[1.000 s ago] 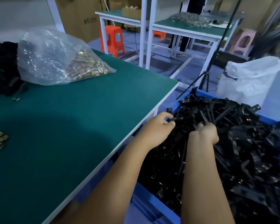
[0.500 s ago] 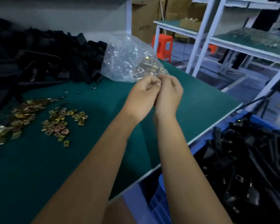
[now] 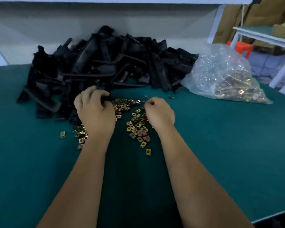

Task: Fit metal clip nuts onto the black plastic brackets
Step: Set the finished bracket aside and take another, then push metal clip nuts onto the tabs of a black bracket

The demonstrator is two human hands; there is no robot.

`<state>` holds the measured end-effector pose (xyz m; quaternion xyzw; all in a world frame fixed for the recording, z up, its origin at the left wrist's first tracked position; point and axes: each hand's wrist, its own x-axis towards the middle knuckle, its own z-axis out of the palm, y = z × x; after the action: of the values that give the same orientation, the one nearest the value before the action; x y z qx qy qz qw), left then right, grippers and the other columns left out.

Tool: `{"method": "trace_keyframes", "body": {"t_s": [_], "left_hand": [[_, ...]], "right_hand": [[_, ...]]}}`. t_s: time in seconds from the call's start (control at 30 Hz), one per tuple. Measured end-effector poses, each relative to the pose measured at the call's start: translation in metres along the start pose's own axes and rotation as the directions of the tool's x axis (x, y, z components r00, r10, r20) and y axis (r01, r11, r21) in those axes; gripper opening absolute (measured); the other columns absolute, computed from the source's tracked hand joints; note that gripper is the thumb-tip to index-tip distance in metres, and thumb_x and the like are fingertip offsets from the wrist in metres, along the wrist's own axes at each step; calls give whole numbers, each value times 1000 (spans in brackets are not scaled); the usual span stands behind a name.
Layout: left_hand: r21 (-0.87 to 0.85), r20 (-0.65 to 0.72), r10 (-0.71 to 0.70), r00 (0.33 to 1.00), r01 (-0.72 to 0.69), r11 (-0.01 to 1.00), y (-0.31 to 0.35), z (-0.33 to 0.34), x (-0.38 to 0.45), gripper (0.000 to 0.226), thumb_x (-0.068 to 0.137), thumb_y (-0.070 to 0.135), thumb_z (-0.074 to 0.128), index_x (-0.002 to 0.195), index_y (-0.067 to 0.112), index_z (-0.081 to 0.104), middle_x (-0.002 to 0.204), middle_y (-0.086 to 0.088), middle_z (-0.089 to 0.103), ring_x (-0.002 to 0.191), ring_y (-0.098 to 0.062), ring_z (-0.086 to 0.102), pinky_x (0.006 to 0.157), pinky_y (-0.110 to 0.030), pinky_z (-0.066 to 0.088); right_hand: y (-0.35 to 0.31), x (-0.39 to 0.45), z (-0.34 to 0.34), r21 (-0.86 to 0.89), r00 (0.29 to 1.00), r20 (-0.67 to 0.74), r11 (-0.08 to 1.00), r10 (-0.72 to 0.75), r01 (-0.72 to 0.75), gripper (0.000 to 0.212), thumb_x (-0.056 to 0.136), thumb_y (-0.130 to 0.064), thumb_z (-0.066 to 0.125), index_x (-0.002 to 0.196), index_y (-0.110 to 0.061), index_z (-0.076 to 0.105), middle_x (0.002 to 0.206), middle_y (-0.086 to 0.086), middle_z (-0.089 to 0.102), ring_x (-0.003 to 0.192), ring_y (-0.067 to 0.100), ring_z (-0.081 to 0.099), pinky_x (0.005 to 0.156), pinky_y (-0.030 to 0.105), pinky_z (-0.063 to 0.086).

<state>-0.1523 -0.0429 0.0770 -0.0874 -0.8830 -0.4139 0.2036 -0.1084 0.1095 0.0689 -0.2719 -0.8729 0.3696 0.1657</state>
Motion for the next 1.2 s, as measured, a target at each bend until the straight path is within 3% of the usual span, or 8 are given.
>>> {"method": "trace_keyframes", "body": {"t_s": [0.1, 0.17, 0.47, 0.67, 0.83, 0.93, 1.07, 1.2], "left_hand": [[264, 199, -106, 974, 51, 963, -6, 9, 5, 45, 98, 27, 49, 143, 23, 44, 166, -17, 5, 153, -30, -5, 121, -44, 1], [385, 270, -158, 950, 44, 922, -6, 15, 7, 44, 101, 37, 42, 143, 25, 44, 165, -21, -6, 152, -34, -7, 120, -47, 0], [384, 112, -279, 954, 217, 897, -7, 9, 14, 36, 97, 35, 46, 121, 16, 65, 158, -22, 21, 134, -39, 25, 108, -44, 20], [297, -10, -153, 988, 149, 943, -13, -3, 12, 33, 94, 29, 52, 121, 26, 70, 147, -5, 36, 135, -34, 24, 108, -44, 20], [84, -134, 120, 984, -109, 991, -5, -1, 8, 27, 91, 18, 58, 110, 24, 76, 135, 2, 52, 129, -31, 34, 96, -29, 20], [-61, -116, 225, 968, -233, 971, 1, 3, 5, 29, 85, 3, 57, 100, 16, 79, 123, -1, 62, 121, -32, 42, 93, -28, 24], [-161, -95, 307, 947, -319, 934, 8, 5, 0, 32, 80, -5, 56, 92, 13, 80, 112, 0, 68, 112, -31, 49, 95, -40, 37], [-262, -140, 253, 957, -283, 923, 9, 4, -1, 34, 83, 1, 57, 106, 18, 74, 119, 6, 63, 115, -20, 48, 101, -40, 38]], "right_hand": [[-5, 8, 2, -106, 1000, -2, 994, 17, -17, 21, 90, -25, 40, 89, -29, 61, 73, -6, 63, 70, 21, 59, 64, 33, 36], [-5, 9, 5, -162, 1000, -6, 987, 4, -5, 20, 91, -25, 40, 90, -29, 60, 71, -6, 62, 68, 20, 57, 61, 32, 33], [-6, -4, 2, -84, 987, -17, 984, -160, 158, 19, 96, -24, 46, 100, -24, 65, 96, -4, 63, 88, 19, 58, 77, 39, 50], [-19, -12, 13, -291, 910, -143, 895, -389, 337, 23, 97, -26, 49, 111, -20, 66, 104, -4, 62, 100, 18, 54, 88, 28, 25], [-30, -21, 17, 370, 931, -143, 854, -337, 366, 68, 93, -30, 64, 151, -29, 28, 136, -9, 39, 104, 1, 50, 91, 20, 44], [-31, -21, 15, 513, 948, -117, 800, -295, 312, 83, 89, -26, 70, 153, -37, 19, 138, -14, 39, 98, 3, 54, 83, 14, 47], [-28, -14, 3, 763, 971, -67, 615, -228, 198, 50, 88, -13, 70, 129, -30, 46, 100, -5, 69, 92, 10, 65, 81, 22, 51], [-22, -5, -7, 860, 991, -102, 493, -89, 133, 15, 92, -8, 64, 100, -17, 55, 72, -6, 66, 65, 11, 61, 62, 26, 50]]}}
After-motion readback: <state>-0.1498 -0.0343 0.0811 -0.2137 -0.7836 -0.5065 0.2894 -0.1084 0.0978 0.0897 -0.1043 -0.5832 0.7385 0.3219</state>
